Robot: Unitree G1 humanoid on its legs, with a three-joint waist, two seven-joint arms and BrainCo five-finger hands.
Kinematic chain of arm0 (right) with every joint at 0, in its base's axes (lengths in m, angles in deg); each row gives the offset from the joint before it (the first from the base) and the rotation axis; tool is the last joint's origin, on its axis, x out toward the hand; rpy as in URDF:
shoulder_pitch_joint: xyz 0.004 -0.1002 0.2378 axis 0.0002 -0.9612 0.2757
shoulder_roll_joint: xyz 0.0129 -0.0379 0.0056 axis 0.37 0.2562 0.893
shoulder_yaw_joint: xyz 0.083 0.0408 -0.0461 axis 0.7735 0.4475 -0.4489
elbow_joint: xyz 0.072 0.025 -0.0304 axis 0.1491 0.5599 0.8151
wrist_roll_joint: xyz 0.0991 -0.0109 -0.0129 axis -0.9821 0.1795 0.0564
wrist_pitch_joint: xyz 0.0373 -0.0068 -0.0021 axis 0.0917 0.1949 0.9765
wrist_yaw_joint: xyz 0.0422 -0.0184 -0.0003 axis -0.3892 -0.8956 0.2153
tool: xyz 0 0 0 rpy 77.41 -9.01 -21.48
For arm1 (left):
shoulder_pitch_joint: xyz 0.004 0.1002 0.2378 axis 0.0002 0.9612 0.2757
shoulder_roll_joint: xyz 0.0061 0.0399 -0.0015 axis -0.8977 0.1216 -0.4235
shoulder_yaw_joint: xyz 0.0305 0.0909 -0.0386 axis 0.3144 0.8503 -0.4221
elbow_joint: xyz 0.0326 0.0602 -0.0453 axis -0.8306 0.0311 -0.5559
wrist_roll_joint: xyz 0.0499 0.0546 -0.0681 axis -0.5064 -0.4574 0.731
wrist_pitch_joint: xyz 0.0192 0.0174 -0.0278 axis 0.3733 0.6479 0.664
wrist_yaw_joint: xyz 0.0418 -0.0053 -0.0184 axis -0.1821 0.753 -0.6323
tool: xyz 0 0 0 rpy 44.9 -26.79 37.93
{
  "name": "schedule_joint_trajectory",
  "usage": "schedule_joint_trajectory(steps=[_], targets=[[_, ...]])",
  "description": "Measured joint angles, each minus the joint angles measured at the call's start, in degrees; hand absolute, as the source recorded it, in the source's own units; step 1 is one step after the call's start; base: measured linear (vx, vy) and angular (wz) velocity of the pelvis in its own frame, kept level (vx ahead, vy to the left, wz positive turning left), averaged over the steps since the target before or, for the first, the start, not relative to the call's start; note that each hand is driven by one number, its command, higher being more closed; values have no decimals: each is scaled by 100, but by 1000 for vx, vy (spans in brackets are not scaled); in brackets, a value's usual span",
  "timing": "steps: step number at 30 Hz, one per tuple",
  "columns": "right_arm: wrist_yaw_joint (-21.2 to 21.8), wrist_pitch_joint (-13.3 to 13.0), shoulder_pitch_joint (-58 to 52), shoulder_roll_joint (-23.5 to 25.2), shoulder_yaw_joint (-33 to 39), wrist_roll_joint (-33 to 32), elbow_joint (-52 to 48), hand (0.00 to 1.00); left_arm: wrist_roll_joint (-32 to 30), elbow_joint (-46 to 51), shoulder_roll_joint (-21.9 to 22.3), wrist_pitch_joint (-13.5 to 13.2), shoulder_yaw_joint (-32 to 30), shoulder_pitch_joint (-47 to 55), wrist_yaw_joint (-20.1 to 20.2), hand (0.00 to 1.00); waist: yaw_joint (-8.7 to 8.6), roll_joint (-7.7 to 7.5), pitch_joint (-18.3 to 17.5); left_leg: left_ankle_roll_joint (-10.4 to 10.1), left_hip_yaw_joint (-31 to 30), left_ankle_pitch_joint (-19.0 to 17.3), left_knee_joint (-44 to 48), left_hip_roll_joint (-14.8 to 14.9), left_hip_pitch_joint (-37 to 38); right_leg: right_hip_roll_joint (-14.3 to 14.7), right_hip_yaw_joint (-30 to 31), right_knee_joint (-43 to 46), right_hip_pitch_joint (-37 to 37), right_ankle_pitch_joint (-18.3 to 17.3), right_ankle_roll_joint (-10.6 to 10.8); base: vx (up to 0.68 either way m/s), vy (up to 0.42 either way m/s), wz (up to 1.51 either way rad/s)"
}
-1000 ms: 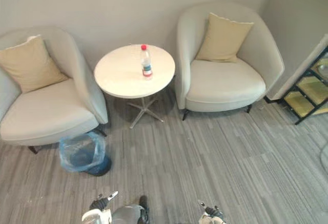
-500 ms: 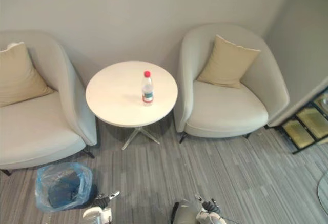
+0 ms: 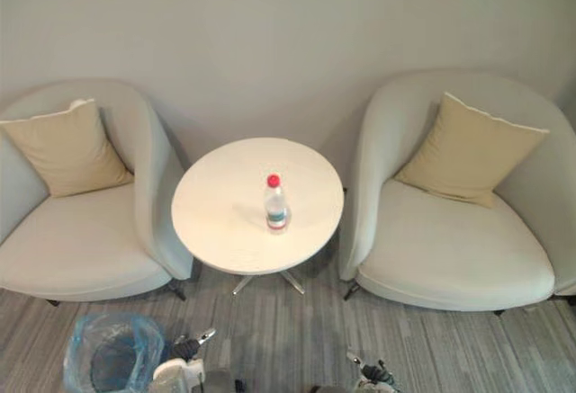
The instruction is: Gather rubbish on tea table into small bin, then transfer packed bag to large trash can.
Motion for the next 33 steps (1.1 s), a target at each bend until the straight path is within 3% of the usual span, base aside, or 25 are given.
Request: schedule_joint_trajectory(steps=[1,4,6,7,10,13,14,15,17,25,30,33], targets=[[4,2,26,51,9,7,-1,0,-1,-32,-53,5,0,-53,1,0,1,-90,26,72,98,-50,-4,-62,47,-76,46,-24,8,0,33,275,148,-5],[14,7,46,86,-19,23,-5,0,0,-123,-106,10,37,-92,5,0,18,-160,46,184,257,-120,-89,-233,301,-249,201,112,97,13,110,189,142,-26],[34,3,60,65,-65,46,-38,0,1,-195,-71,15,218,-129,21,0,-15,-71,68,269,288,-211,-418,-359,673,-431,321,1102,-213,-100,273,140,184,-13],[46,3,67,56,-66,87,-47,0,0,-233,-62,15,235,-134,62,0,-26,-83,73,288,281,-231,-508,-434,808,-575,382,1949,-563,-113,307,66,119,5],[40,-3,-24,60,-70,230,-75,0,1,-280,-109,14,300,-130,105,0,-60,-148,54,354,64,-283,-594,-562,1047,-824,487,2886,-918,-305,298,118,44,39],[41,-21,-37,68,-70,237,-119,0,1,-280,-95,11,243,-125,104,0,-67,-145,55,348,-222,-281,-589,-543,1072,-806,530,2364,-913,-374,245,117,-88,52],[41,-28,-40,73,-86,238,-119,0,2,-278,-83,10,161,-124,103,0,-69,-169,42,299,-308,-298,-556,-558,1051,-743,642,1860,-886,-143,168,123,-172,52],[41,-41,-45,87,-157,238,-105,0,-1,-291,-72,6,105,-134,102,0,-67,-214,-10,207,-412,-337,-518,-562,1004,-673,756,1674,-799,-161,206,40,-103,27],[38,-51,-17,-4,-185,245,-80,0,-8,-297,36,7,25,-126,102,0,-57,-44,-53,149,-474,-330,-472,-386,891,-480,733,1239,-611,-164,207,59,-156,8],[-70,-104,-27,-139,-870,704,-210,0,-146,-293,83,5,52,-130,92,0,-52,-59,-126,-119,-852,-153,-707,-229,802,-219,396,344,-206,-105,156,-7,-99,13],[-184,-170,-260,-173,-1354,1110,-1566,0,-225,-273,-85,-12,327,-125,79,0,-58,-201,-120,-83,-1065,38,-809,-308,640,-258,230,138,-210,51,176,-55,10,23],[-215,-294,-527,-343,-1504,1305,-2723,0,-268,-250,-128,-23,505,-86,0,0,-64,-212,-117,-39,-1170,108,-847,-385,585,-322,163,71,-203,103,218,-46,30,16]])
